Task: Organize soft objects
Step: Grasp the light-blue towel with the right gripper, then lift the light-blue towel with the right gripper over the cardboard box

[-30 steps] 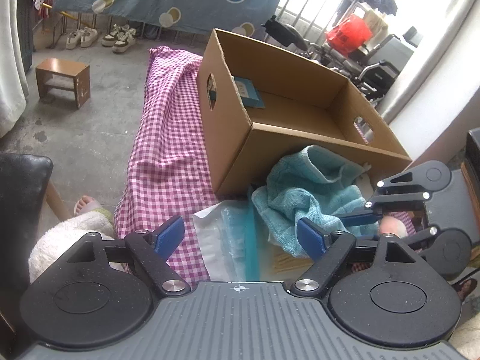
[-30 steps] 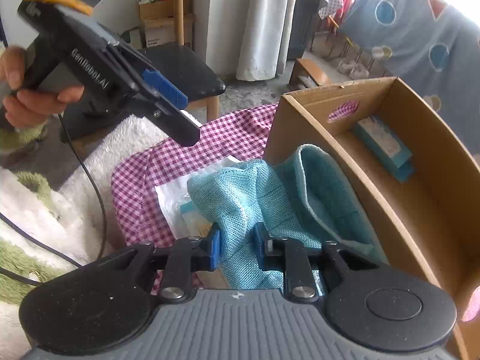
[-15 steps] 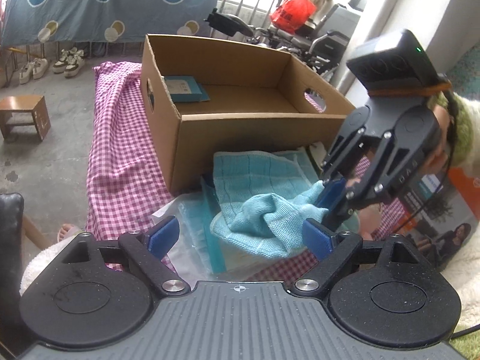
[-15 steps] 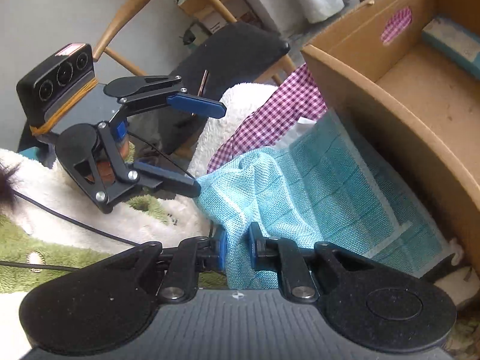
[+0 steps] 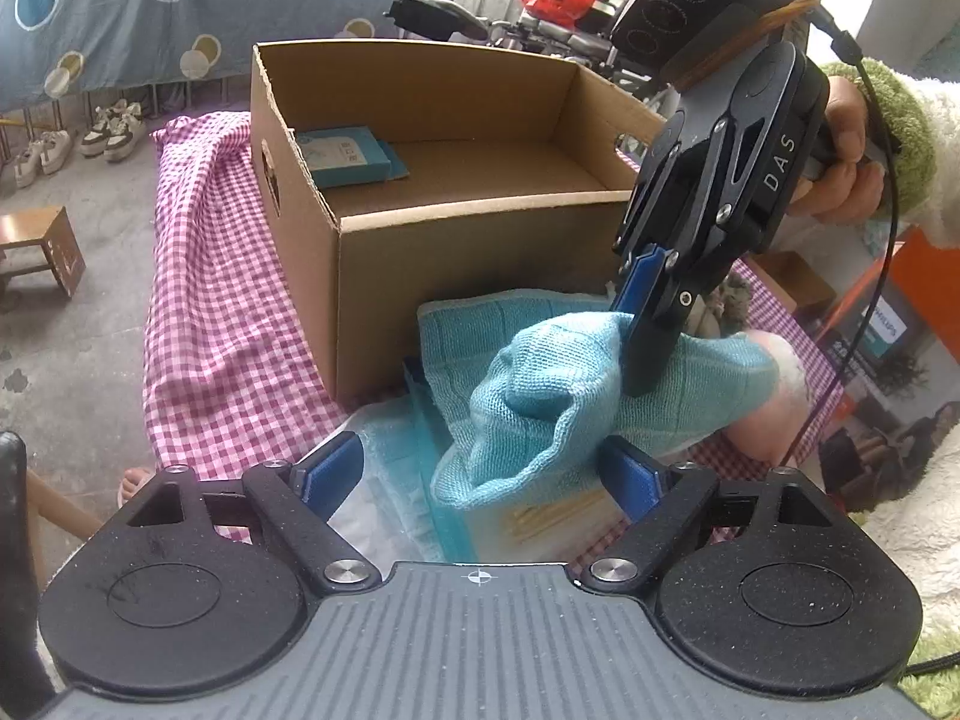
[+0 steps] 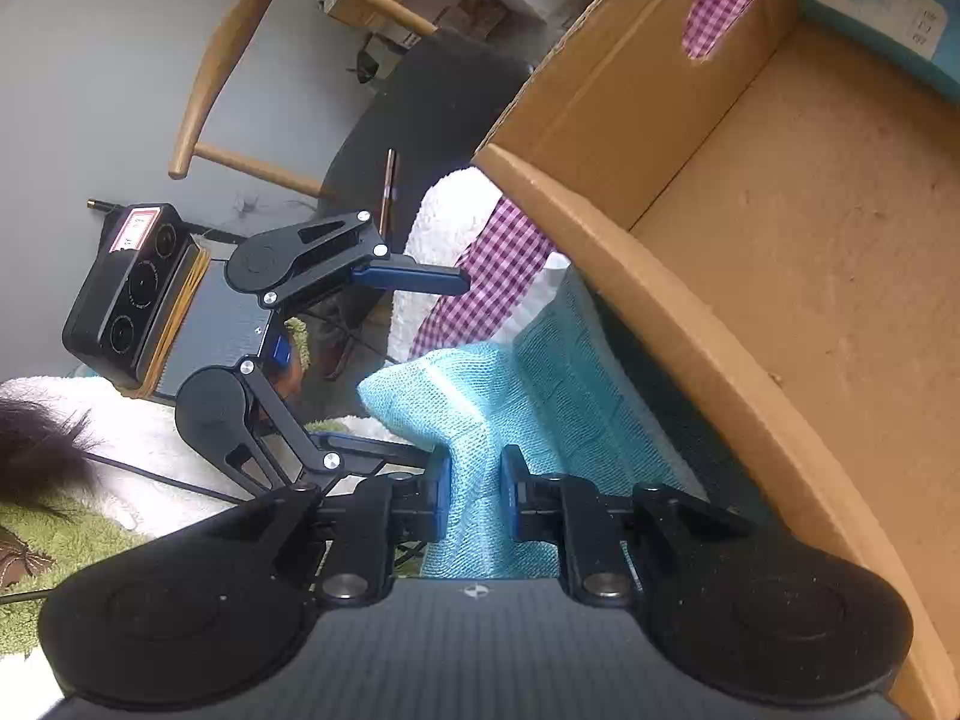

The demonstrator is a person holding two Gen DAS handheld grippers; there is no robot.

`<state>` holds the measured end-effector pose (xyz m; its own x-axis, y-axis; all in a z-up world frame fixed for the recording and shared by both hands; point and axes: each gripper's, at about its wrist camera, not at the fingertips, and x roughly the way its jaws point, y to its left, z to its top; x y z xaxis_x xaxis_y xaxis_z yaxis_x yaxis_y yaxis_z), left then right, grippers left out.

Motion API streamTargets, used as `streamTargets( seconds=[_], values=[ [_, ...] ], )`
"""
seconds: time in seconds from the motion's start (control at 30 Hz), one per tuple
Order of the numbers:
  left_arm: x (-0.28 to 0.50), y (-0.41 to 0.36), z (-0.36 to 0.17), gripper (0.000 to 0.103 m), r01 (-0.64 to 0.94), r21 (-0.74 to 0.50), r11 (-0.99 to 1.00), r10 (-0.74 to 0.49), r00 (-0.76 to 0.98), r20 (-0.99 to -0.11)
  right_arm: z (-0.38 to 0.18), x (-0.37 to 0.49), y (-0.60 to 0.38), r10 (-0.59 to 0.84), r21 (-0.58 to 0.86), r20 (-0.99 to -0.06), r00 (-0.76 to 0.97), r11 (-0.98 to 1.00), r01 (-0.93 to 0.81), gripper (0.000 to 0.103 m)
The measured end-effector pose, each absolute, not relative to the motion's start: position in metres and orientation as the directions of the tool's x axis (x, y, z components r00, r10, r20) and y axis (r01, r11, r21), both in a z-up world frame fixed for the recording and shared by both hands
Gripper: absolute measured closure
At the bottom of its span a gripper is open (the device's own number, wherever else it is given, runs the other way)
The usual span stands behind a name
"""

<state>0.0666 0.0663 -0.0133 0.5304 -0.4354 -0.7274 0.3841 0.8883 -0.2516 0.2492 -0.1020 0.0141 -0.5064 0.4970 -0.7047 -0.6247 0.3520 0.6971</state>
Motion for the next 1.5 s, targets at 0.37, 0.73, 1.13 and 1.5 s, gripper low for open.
streamTargets(
  seconds=[0.37, 0.73, 1.13, 1.5],
  values=[
    [0.093, 0.07, -0.017, 0.022, 0.313, -0.345, 0.885, -0.462, 0.493, -0.737, 0.059, 0.247, -0.137, 0.636, 0.593, -0.73, -0.251, 0.406, -0.695, 0.04],
    [0.112, 0.074, -0.023, 0.037, 0.22, -0.479, 0.85, -0.524, 0.442, -0.728, 0.093, 0.166, -0.248, 0.804, 0.628, -0.561, 0.2, 0.57, -0.53, 0.027],
    [0.121, 0.079, -0.031, 0.04, 0.189, -0.566, 0.802, -0.59, 0.398, -0.703, 0.041, 0.134, -0.234, 0.54, 0.441, -0.768, 0.344, 0.836, -0.327, 0.027],
    [0.125, 0.08, -0.036, 0.041, 0.204, -0.587, 0.784, -0.612, 0.416, -0.672, 0.009, 0.154, -0.227, 0.588, 0.555, -0.731, 0.347, 0.808, -0.201, 0.027]
  ],
)
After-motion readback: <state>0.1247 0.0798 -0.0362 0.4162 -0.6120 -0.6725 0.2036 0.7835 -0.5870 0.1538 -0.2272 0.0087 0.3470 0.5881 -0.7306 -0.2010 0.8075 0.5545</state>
